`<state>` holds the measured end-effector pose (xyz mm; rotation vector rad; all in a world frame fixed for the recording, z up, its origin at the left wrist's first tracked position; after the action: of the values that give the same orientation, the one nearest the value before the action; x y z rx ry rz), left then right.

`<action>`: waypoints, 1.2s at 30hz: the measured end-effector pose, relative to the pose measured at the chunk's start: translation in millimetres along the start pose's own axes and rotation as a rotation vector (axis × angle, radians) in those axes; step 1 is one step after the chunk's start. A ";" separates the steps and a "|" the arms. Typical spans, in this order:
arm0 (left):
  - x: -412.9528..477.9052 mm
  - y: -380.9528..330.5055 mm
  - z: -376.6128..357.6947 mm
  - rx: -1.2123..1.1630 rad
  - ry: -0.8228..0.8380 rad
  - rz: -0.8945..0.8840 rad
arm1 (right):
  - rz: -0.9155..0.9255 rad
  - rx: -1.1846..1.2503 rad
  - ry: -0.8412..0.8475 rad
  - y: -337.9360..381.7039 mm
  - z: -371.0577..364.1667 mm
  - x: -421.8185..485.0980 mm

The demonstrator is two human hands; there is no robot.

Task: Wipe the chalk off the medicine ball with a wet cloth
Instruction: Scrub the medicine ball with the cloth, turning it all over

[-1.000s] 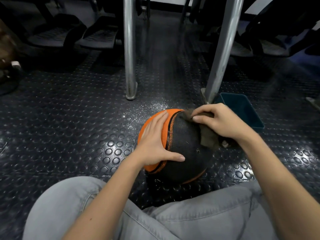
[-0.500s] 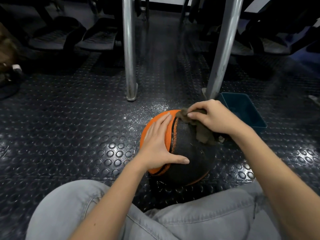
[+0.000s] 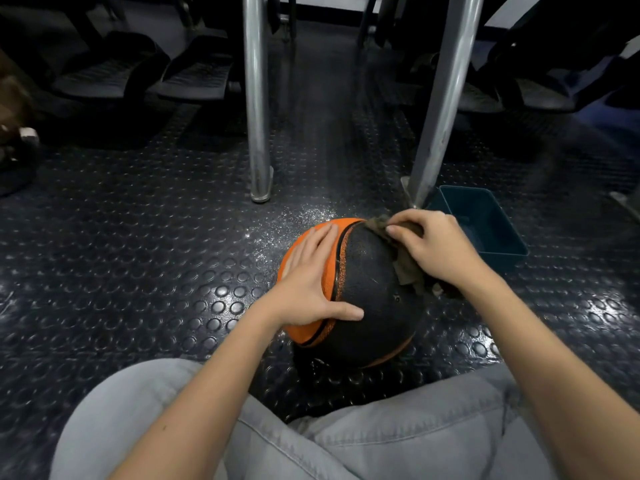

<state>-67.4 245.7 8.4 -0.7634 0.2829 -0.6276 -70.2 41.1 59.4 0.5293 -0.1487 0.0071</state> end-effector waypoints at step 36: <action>-4.2 14.0 -8.4 -0.102 -0.331 0.199 | 0.303 -0.146 -0.273 40.4 -49.3 -29.3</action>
<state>-68.5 251.4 -7.4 -0.9102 0.0844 -0.2940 -94.1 101.7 33.5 0.3558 -0.4912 0.2184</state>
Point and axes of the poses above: each hand's wrist, its own x-axis towards the middle knuckle, its own z-axis out of the back of the hand, y = z × x, the point moved 1 cm from there along x, towards the middle knuckle, and after that the axes turned 3 degrees about y, right-handed, at the moved point
